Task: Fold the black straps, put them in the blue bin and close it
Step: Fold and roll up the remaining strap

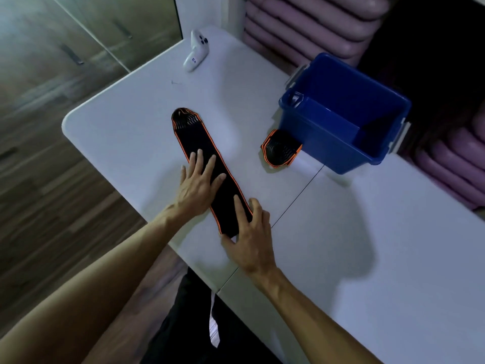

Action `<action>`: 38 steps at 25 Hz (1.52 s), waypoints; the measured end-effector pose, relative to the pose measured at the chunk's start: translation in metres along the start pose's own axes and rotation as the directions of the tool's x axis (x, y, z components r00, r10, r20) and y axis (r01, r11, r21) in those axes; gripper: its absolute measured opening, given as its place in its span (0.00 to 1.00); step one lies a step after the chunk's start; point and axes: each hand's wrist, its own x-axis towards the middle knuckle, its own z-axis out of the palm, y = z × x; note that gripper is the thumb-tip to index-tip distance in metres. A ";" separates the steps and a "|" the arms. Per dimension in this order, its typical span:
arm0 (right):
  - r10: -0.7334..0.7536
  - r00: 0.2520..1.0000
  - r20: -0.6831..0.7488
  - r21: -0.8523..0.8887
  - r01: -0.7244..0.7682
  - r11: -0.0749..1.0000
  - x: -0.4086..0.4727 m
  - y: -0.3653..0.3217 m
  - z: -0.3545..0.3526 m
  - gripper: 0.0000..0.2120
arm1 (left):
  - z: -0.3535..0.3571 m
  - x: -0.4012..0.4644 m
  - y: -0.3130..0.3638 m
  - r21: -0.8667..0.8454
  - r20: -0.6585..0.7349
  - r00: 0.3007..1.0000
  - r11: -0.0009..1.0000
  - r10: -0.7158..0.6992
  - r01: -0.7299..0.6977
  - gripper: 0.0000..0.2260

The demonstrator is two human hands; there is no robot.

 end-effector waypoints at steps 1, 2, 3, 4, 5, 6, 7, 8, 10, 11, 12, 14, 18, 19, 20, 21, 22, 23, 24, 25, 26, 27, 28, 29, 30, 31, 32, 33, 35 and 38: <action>-0.011 1.000 0.000 0.008 0.011 1.000 0.000 0.003 0.001 0.39 | 0.003 0.007 0.001 0.011 -0.009 0.999 0.999 -0.052 0.052 0.29; -0.026 1.000 -0.006 0.007 0.026 1.000 0.000 0.005 0.001 0.39 | 0.006 0.013 0.001 0.038 -0.031 0.997 0.997 -0.068 0.069 0.29; -0.044 0.999 -0.011 0.000 0.044 0.999 0.000 0.008 0.000 0.38 | 0.008 0.017 -0.001 0.070 -0.052 0.997 0.995 -0.064 0.068 0.29; -0.061 0.998 -0.012 -0.009 0.061 0.998 -0.001 0.009 0.000 0.36 | 0.011 0.020 -0.003 0.095 -0.070 0.996 0.993 -0.059 0.065 0.29; -0.070 0.997 -0.009 -0.013 0.070 0.997 -0.001 0.010 0.000 0.35 | 0.014 0.022 -0.005 0.108 -0.095 0.994 0.992 -0.053 0.064 0.29; -0.073 0.997 -0.007 -0.012 0.073 0.997 -0.002 0.011 0.000 0.33 | 0.016 0.024 -0.006 0.117 -0.121 0.991 0.991 -0.050 0.064 0.29; -0.073 0.997 -0.008 -0.010 0.073 0.997 -0.001 0.012 0.001 0.32 | 0.018 0.025 -0.007 0.125 -0.139 0.989 0.990 -0.052 0.070 0.28; -0.075 0.997 -0.010 -0.008 0.075 0.997 0.000 0.012 0.001 0.31 | 0.019 0.027 -0.007 0.128 -0.147 0.987 0.989 -0.056 0.075 0.28; -0.085 0.996 -0.018 -0.004 0.085 0.996 0.002 0.011 0.001 0.31 | 0.019 0.032 -0.009 0.127 -0.145 0.987 0.988 -0.069 0.088 0.28; -0.090 0.996 -0.019 -0.005 0.090 0.996 0.003 0.011 0.001 0.30 | 0.017 0.034 -0.010 0.136 -0.141 0.987 0.987 -0.070 0.090 0.28; -0.098 0.995 -0.017 -0.011 0.098 0.995 0.002 0.011 0.000 0.30 | 0.014 0.035 -0.010 0.156 -0.149 0.987 0.984 -0.063 0.087 0.28; -0.116 0.993 -0.016 -0.029 0.115 0.993 -0.001 0.013 0.000 0.28 | 0.005 0.029 -0.004 0.215 -0.220 0.975 0.975 0.001 0.047 0.26; -0.106 0.994 0.030 0.012 0.106 0.994 -0.002 0.020 -0.001 0.34 | -0.001 -0.008 0.008 0.174 -0.291 0.894 0.938 0.340 -0.300 0.18; -0.116 0.992 0.046 0.014 0.116 0.993 -0.001 0.023 -0.002 0.37 | 0.003 -0.015 0.003 0.168 -0.236 0.897 0.925 0.373 -0.341 0.18; -0.137 0.989 0.060 0.006 0.137 0.991 0.000 0.026 -0.003 0.38 | 0.006 -0.020 -0.002 0.178 -0.177 0.910 0.922 0.374 -0.345 0.20; -0.162 0.984 0.073 -0.007 0.163 0.987 0.001 0.030 -0.003 0.39 | 0.010 -0.022 -0.007 0.189 -0.138 0.926 0.927 0.352 -0.324 0.21; -0.180 0.980 0.083 -0.023 0.182 0.983 0.001 0.032 -0.004 0.40 | 0.012 -0.021 -0.011 0.194 -0.118 0.938 0.934 0.325 -0.300 0.22; -0.184 0.979 0.087 -0.038 0.188 0.981 0.000 0.033 -0.005 0.41 | 0.015 -0.021 -0.013 0.199 -0.103 0.945 0.937 0.310 -0.286 0.22; -0.176 0.981 0.085 -0.050 0.180 0.982 -0.001 0.032 -0.005 0.42 | 0.016 -0.022 -0.014 0.212 -0.087 0.948 0.935 0.307 -0.284 0.23; -0.156 0.985 0.078 -0.054 0.161 0.986 -0.002 0.029 -0.006 0.43 | 0.018 -0.022 -0.014 0.234 -0.076 0.947 0.929 0.311 -0.286 0.23; -0.133 0.989 0.072 -0.052 0.137 0.989 -0.004 0.025 -0.006 0.43 | 0.019 -0.022 -0.015 0.252 -0.078 0.948 0.926 0.308 -0.280 0.23; -0.120 0.990 0.073 -0.048 0.124 0.991 -0.004 0.021 -0.007 0.41 | 0.019 -0.023 -0.016 0.266 -0.092 0.951 0.928 0.295 -0.262 0.23; -0.129 0.988 0.080 -0.047 0.133 0.990 -0.004 0.020 -0.008 0.38 | 0.017 -0.023 -0.015 0.276 -0.119 0.953 0.931 0.280 -0.239 0.23; -0.158 0.983 0.090 -0.043 0.163 0.986 -0.004 0.023 -0.009 0.34 | 0.014 -0.025 -0.012 0.282 -0.151 0.949 0.932 0.276 -0.226 0.22; -0.206 0.974 0.100 -0.032 0.210 0.977 -0.002 0.028 -0.010 0.29 | 0.011 -0.027 -0.009 0.284 -0.185 0.937 0.929 0.296 -0.237 0.19; -0.260 0.960 0.108 -0.007 0.262 0.965 0.001 0.035 -0.012 0.26 | 0.010 -0.029 -0.007 0.279 -0.209 0.916 0.919 0.342 -0.279 0.15; -0.313 0.943 0.115 0.024 0.312 0.950 0.006 0.042 -0.014 0.24 | 0.010 -0.031 -0.005 0.268 -0.211 0.891 0.900 0.403 -0.344 0.12; -0.355 0.926 0.127 0.056 0.351 0.935 0.010 0.049 -0.017 0.23 | 0.009 -0.035 -0.003 0.252 -0.197 0.866 0.877 0.460 -0.409 0.10; -0.405 0.901 0.155 0.098 0.394 0.914 0.018 0.057 -0.021 0.22 | 0.008 -0.046 -0.004 0.181 -0.179 0.833 0.850 0.523 -0.494 0.08; -0.415 0.896 0.157 0.157 0.392 0.906 0.021 0.059 -0.019 0.21 | 0.011 -0.078 -0.005 0.088 -0.200 0.813 0.836 0.547 -0.541 0.10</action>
